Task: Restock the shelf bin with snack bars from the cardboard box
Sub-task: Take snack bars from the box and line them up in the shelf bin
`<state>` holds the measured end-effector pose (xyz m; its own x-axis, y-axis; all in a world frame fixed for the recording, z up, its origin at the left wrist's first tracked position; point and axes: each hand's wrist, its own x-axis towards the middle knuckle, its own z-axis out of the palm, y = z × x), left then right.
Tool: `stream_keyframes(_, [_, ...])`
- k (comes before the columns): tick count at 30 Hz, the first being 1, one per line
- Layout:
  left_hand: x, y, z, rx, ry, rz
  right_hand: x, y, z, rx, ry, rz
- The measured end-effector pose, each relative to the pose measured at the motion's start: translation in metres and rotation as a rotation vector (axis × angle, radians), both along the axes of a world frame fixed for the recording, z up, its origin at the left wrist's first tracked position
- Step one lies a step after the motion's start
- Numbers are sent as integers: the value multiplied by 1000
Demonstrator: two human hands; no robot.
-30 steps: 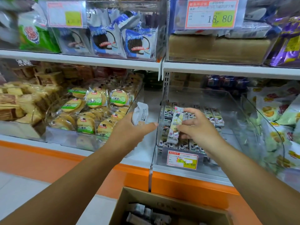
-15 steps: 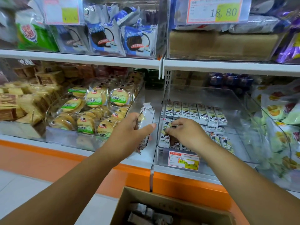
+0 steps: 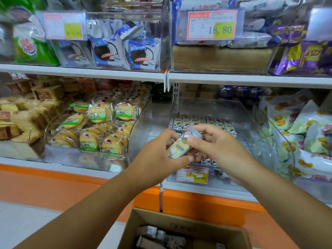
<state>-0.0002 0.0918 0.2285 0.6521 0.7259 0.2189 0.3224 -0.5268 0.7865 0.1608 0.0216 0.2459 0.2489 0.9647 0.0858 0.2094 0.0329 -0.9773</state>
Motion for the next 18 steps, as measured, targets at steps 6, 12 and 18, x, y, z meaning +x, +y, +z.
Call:
stream_keyframes(6, [-14,6,5,-205,-91,36,13,-8,3,-31,173,-82])
stream_keyframes(12, [-24,8,9,-277,-230,110,13,-16,4,-101,-219,80])
stream_keyframes(18, [-23,24,0,-96,-165,250,19,-9,0,-29,-360,-101])
